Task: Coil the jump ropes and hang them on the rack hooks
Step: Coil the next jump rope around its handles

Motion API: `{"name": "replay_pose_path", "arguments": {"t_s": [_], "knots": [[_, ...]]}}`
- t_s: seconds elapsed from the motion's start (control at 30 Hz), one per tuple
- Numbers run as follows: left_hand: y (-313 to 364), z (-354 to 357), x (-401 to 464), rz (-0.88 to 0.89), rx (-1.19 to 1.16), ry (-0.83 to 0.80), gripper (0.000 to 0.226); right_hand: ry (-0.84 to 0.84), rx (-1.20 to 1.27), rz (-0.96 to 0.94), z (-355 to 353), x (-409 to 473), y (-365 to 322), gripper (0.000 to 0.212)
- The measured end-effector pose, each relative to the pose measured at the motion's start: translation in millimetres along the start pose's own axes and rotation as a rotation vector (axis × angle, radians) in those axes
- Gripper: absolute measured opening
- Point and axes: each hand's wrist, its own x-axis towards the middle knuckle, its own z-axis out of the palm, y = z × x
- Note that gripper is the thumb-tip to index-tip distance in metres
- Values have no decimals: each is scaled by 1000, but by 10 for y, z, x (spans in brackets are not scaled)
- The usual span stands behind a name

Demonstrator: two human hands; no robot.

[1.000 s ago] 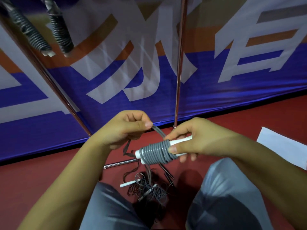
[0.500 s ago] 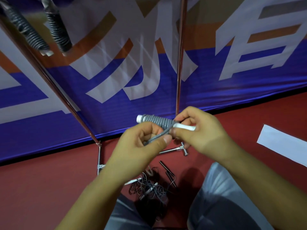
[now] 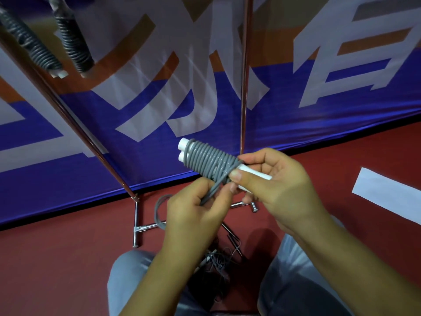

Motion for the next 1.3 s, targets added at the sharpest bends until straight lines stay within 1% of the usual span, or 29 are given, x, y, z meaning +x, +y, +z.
{"name": "replay_pose_path", "arguments": {"t_s": [0.07,0.17,0.37,0.47,0.53,0.6,0.67,0.73,0.77,0.8,0.87,0.93,1.0,1.07,1.13,1.17,1.23,1.3], "knots": [[-22,-39,26,18,34,-27,42,-4,24,9,13,-8,25,20],[-28,-106,57,80,108,-35,27,-49,86,59,34,-8,48,19],[-55,-142,81,222,270,54,31,-175,81,102,6,12,50,21],[-100,-155,101,276,299,71,36,-187,65,95,-10,15,73,20],[-133,-165,122,307,315,59,35,-178,47,73,-1,15,83,21],[-159,-184,142,280,288,22,31,-165,44,51,6,21,96,22],[-163,-205,149,216,200,-35,24,-152,56,18,9,28,104,24],[-122,-226,142,166,44,-101,20,-125,80,-27,21,33,115,30],[-87,-229,136,138,-60,-133,23,-109,104,-40,31,32,119,32],[-52,-229,138,84,-167,-155,26,-91,140,-46,42,30,124,33],[19,-226,166,-104,-363,-198,31,-60,216,-44,65,29,124,32],[24,-237,197,-252,-489,-269,30,-45,255,-29,72,32,117,32],[-34,-253,234,-328,-586,-347,23,-47,254,-12,54,43,103,32],[-88,-275,252,-355,-639,-421,12,-63,243,-11,32,53,76,32],[-106,-292,253,-337,-657,-482,9,-81,222,-22,18,61,44,31],[-130,-300,257,-316,-648,-485,7,-93,211,-26,15,62,27,31],[-184,-331,280,-249,-576,-487,11,-118,206,-30,6,62,5,30],[-241,-370,335,-143,-400,-517,11,-146,214,-28,-14,59,-12,31]]}}
